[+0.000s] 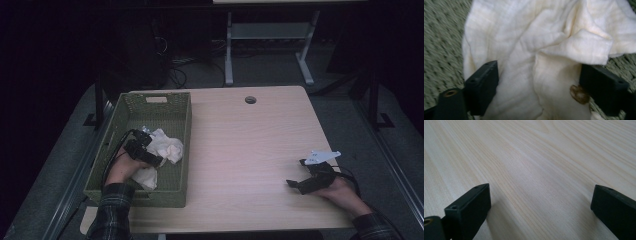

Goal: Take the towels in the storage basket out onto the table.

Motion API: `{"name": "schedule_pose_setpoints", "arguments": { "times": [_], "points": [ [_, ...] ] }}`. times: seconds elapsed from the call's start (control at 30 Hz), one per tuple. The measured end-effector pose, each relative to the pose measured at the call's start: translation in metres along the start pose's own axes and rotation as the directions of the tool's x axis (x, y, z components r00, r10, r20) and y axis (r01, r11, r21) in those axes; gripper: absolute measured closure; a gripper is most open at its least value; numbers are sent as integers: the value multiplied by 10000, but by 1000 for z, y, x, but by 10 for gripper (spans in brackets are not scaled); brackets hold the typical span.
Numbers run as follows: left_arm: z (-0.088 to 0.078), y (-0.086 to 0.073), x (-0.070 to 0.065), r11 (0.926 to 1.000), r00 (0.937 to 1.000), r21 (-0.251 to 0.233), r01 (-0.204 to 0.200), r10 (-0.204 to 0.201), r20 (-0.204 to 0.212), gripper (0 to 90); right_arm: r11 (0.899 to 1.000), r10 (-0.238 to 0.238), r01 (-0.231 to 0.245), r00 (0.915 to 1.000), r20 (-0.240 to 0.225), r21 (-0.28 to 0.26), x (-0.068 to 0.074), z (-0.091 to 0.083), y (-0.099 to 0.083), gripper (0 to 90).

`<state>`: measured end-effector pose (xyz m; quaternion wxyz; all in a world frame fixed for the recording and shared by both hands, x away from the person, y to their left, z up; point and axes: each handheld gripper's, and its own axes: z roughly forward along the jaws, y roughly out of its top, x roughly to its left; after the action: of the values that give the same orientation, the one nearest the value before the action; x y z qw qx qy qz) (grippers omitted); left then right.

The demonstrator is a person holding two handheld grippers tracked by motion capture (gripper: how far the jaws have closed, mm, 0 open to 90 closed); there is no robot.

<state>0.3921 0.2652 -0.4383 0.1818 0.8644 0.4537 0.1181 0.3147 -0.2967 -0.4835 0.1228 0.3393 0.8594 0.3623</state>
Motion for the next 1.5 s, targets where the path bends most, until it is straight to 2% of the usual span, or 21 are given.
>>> {"name": "schedule_pose_setpoints", "arguments": {
  "times": [0.07, 0.1, 0.17, 0.23, 0.27, 0.3, 0.37, 0.43, 0.53, 0.7, 0.77, 0.9, 1.03, 1.17, 1.27, 1.37, 1.4, 1.43, 1.5],
  "points": [
    [-1, 0, 0, 9999, 9998, 20, 103, -103, 151, 241, 10000, -33, 33, 10000, -22, 1, 0, 0, 0, 26],
    [-1, 0, 1, 9998, 9991, 74, 180, -183, 369, 273, 10000, -44, 44, 10000, -28, 2, 0, 0, 0, 26],
    [-3, 0, 1, 9998, 9978, 116, 180, -187, 639, 386, 10000, -60, 60, 10000, -33, 3, 0, 0, 0, 26],
    [-4, 1, -1, 10000, 9971, 61, -26, 22, 755, 507, 10000, -61, 61, 10000, -33, 3, 0, 0, 0, 26],
    [-5, 1, -2, 9999, 9977, 102, -115, 108, 672, 561, 10000, -58, 58, 10000, -34, 3, 0, 0, 0, 26],
    [-6, 2, -2, 9999, 9981, 131, -73, 65, 617, 615, 10000, -57, 57, 10000, -35, 3, 0, 0, 0, 26],
    [-8, 2, 0, 9995, 9974, 188, 272, -284, 655, 748, 10000, -61, 61, 10000, -33, 3, 0, 0, 0, 25],
    [-11, 2, 1, 9993, 9971, 141, 350, -359, 675, 798, 10000, -56, 56, 10000, -38, 1, 0, 0, 0, 25],
    [-14, 3, 0, 9995, 9969, 15, 309, -310, 730, 814, 10000, -59, 59, 10000, -36, 5, 0, 0, 0, 26],
    [-23, 3, 2, 9950, 9947, -736, 670, -608, 834, 825, 10000, -58, 58, 10000, -37, 5, 0, 0, 0, 26],
    [-25, 3, 4, 9936, 9943, -879, 708, -632, 857, 827, 10000, -58, 58, 10000, -40, 6, 0, 0, 0, 26],
    [-37, 2, 6, 9801, 9926, -1739, 953, -805, 904, 829, 10000, -58, 58, 10000, -41, 6, 0, 0, 0, 25],
    [-48, 1, 7, 9587, 9877, -2495, 1367, -1128, 1081, 832, 10000, -60, 60, 10000, -37, 9, 0, 0, 0, 26],
    [-57, 1, 7, 9436, 9867, -2983, 1436, -1133, 1166, 832, 10000, -47, 47, 10000, -43, 7, 0, 0, 0, 26],
    [-64, 0, 7, 9268, 9845, -3418, 1554, -1170, 1304, 833, 10000, -43, 43, 10000, -44, 7, 0, 0, 0, 26],
    [-71, 0, 7, 9051, 9828, -3908, 1675, -1218, 1390, 833, 10000, -51, 51, 10000, -41, 9, 0, 0, 0, 25],
    [-72, 0, 7, 9001, 9825, -4016, 1689, -1216, 1407, 833, 10000, -49, 49, 10000, -42, 7, 0, 0, 0, 25],
    [-74, 0, 6, 8894, 9816, -4227, 1741, -1224, 1468, 833, 10000, -57, 57, 10000, -39, 11, 0, 0, 0, 26],
    [-77, 0, 7, 8775, 9805, -4449, 1789, -1216, 1544, 835, 10000, -44, 44, 10000, -44, 7, 0, 0, 0, 26]
  ]
}}
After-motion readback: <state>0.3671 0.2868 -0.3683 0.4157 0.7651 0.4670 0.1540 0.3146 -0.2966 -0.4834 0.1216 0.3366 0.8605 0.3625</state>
